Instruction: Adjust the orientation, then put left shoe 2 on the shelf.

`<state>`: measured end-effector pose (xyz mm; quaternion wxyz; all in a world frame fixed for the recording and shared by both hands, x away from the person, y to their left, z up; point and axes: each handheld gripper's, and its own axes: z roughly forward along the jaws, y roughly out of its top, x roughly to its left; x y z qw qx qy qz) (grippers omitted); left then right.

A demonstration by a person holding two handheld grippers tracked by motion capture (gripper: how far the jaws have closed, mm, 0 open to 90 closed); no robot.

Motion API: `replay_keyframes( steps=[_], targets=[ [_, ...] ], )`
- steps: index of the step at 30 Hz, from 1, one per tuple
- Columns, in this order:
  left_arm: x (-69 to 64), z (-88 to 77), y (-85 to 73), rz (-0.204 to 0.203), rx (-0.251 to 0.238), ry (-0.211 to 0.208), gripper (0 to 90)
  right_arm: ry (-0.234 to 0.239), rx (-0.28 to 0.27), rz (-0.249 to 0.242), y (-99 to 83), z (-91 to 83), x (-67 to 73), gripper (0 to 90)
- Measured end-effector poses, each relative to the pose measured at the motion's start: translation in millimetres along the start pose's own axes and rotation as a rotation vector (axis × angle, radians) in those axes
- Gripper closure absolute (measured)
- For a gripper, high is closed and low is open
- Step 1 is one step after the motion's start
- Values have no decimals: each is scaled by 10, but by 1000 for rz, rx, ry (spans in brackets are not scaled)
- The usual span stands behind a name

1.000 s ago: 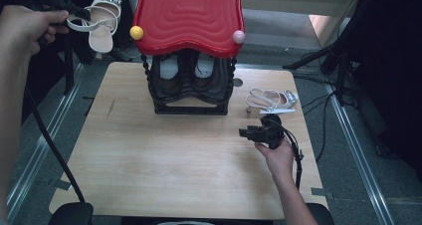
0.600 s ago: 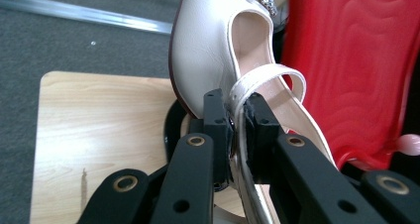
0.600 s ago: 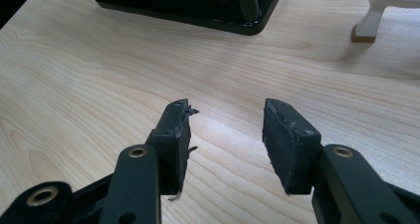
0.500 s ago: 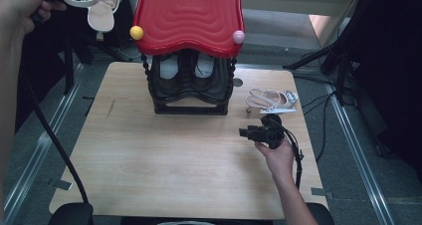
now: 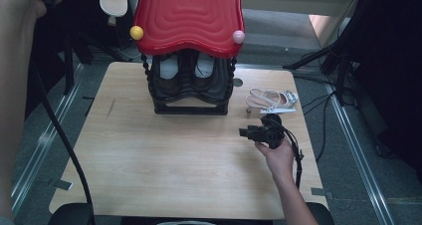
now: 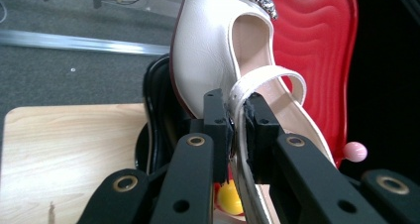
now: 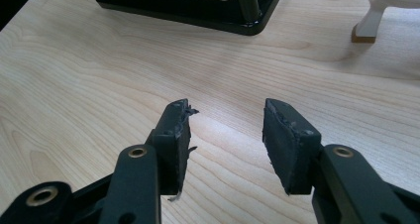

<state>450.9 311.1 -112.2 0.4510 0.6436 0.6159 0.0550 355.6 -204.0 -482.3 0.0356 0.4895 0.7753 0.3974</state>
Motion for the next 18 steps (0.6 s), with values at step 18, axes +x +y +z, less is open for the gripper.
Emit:
replay_keyframes(
  steps=[18],
  targets=[
    [-411,493,42,29,13,-59,833,6,-4,4,1,-12,-4,543]
  ],
)
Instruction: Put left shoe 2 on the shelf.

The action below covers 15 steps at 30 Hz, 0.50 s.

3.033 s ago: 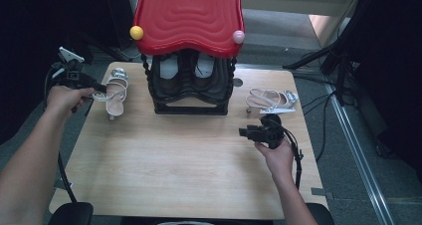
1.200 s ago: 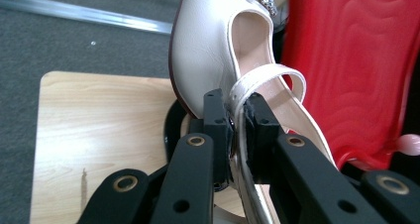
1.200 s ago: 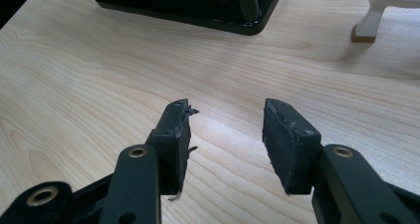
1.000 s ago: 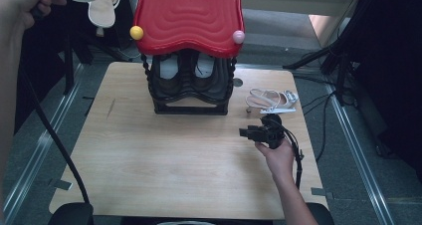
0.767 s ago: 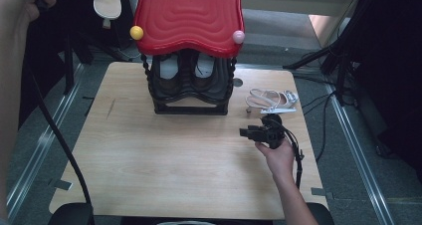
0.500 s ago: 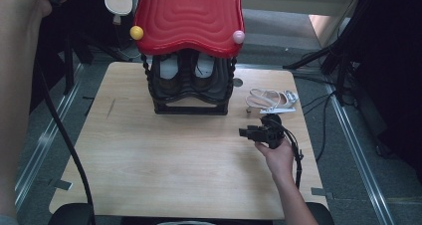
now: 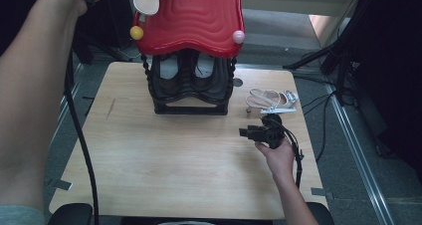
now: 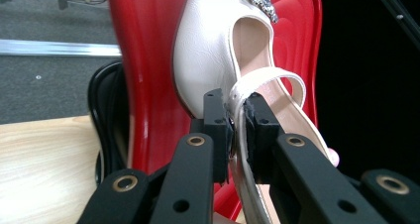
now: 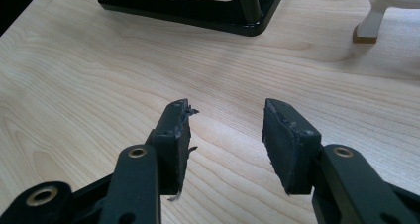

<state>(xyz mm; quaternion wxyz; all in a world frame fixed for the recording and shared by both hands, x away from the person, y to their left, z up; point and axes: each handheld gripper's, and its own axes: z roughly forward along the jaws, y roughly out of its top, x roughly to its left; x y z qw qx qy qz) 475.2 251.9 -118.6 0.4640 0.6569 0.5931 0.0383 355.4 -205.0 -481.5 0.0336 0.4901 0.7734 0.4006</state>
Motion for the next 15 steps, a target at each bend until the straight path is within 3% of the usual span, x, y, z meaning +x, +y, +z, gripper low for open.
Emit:
replay_keyframes(
  steps=[7,15],
  targets=[
    [7,206,-43,-25,-41,-34,833,2,0,4,-2,-6,-1,542],
    [87,351,-172,-40,-58,-5,829,4,1,-1,-3,-3,0,542]
  ],
)
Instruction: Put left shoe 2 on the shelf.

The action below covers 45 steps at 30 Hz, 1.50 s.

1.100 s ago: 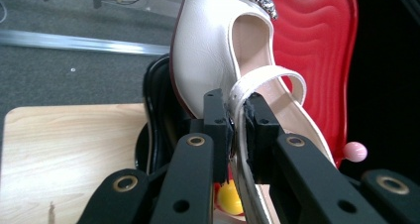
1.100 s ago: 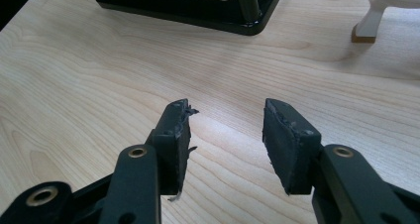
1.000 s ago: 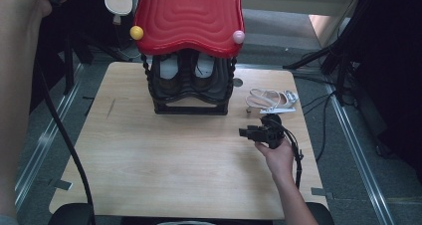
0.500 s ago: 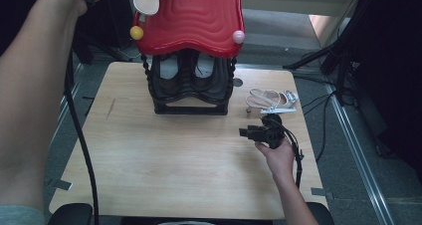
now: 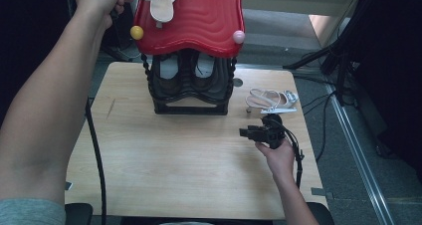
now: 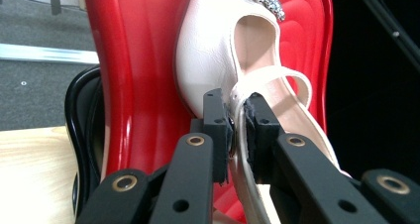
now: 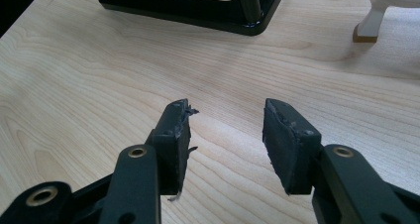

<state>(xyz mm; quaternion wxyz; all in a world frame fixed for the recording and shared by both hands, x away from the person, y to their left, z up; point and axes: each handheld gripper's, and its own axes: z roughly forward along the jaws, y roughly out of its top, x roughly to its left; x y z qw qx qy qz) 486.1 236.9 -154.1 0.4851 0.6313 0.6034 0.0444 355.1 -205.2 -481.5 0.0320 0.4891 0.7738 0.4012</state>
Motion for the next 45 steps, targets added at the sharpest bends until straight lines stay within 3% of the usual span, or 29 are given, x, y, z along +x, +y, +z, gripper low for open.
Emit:
replay_keyframes(
  steps=[6,15,22,25,27,32,35,45],
  targets=[
    [-17,59,-73,55,61,51,822,-2,3,-2,0,13,15,542],
    [-50,85,-137,107,100,62,821,-1,5,0,-1,14,12,542],
    [-88,108,-180,110,103,49,821,-1,6,-2,0,22,17,542],
    [-82,115,-190,95,104,17,820,-1,7,-4,-1,26,20,542],
    [-108,142,-206,115,111,36,819,-1,7,-3,1,30,16,542],
    [-107,139,-199,124,123,36,811,-2,7,1,1,22,13,542],
    [-124,134,-190,143,138,48,784,-2,5,-2,2,20,8,541],
    [-189,19,-113,136,122,44,641,-2,0,3,2,12,4,541]
  ],
)
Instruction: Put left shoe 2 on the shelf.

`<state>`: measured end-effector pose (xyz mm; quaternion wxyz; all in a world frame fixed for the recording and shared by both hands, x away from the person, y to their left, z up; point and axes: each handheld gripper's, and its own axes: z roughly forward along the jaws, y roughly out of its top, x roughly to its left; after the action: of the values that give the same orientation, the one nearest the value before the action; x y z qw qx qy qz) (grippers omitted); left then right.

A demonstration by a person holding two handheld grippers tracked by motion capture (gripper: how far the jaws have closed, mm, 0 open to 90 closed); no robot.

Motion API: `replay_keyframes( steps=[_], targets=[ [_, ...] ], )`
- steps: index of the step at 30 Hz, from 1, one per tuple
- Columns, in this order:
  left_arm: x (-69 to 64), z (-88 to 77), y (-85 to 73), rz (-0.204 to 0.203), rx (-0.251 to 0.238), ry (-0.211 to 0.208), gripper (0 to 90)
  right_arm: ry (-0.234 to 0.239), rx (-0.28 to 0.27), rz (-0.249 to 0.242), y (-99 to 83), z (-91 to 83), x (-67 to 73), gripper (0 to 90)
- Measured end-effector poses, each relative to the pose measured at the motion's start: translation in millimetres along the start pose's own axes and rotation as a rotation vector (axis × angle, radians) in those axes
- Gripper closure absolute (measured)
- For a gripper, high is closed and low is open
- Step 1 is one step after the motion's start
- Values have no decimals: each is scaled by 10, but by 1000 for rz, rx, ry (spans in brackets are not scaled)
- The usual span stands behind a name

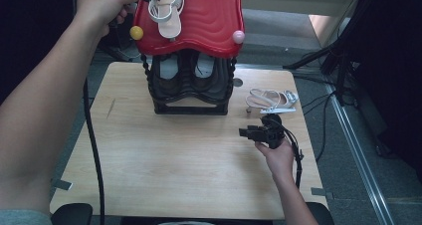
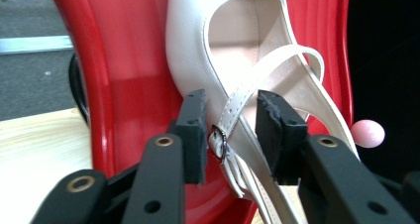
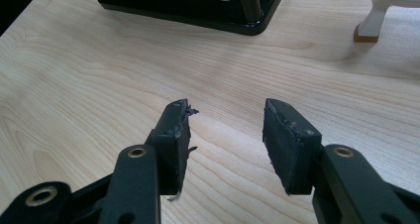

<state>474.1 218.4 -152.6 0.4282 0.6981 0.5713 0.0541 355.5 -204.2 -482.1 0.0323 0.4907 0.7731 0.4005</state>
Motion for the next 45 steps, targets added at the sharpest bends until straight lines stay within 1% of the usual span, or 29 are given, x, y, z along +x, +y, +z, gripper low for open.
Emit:
replay_keyframes(
  steps=[2,3,5,7,10,13,15,16,18,20,23,26,29,31,34,36,37,40,42,44,45],
  targets=[
    [7,-47,8,16,2,8,632,0,0,1,1,-1,-2,541],
    [12,-71,13,15,3,6,621,0,1,2,1,0,-3,541],
    [23,-137,16,25,-10,20,612,0,2,2,3,-1,-5,541],
    [49,-199,19,25,-15,2,596,-1,0,3,4,-5,-7,541],
    [80,-290,13,31,-28,13,582,-2,1,6,4,-6,-11,541],
    [122,-366,-3,42,-21,21,565,-2,1,7,5,-8,-12,541],
    [159,-402,-22,49,-8,29,559,-2,1,7,6,-8,-14,541],
    [179,-422,-39,57,-9,38,559,-1,1,8,6,-10,-14,541],
    [232,-469,-77,58,-12,29,557,-4,0,6,7,-13,-14,541],
    [294,-504,-124,60,-8,40,552,0,0,10,7,-17,-16,542],
    [385,-539,-197,59,-10,44,542,-3,-1,10,8,-17,-23,542],
    [451,-548,-269,61,-12,60,535,-3,-2,7,9,-15,-20,541],
    [526,-549,-345,60,-2,53,531,-4,-4,7,8,-17,-16,541],
    [570,-545,-402,64,-2,61,529,-2,-5,10,8,-17,-20,542],
    [648,-528,-485,56,-1,57,523,-2,-5,8,9,-17,-20,542],
    [698,-503,-543,56,4,64,520,0,-7,6,9,-20,-17,542],
    [725,-492,-571,52,5,57,520,1,-11,2,9,-21,-13,542],
    [792,-445,-661,49,7,62,514,5,-12,0,10,-24,-5,545],
    [842,-403,-742,44,10,41,506,1,-8,-2,10,-27,2,544],
    [904,-363,-827,39,20,45,502,1,-12,-5,10,-33,5,544],
    [942,-346,-867,35,26,40,503,2,-12,-5,11,-36,5,544]
  ],
)
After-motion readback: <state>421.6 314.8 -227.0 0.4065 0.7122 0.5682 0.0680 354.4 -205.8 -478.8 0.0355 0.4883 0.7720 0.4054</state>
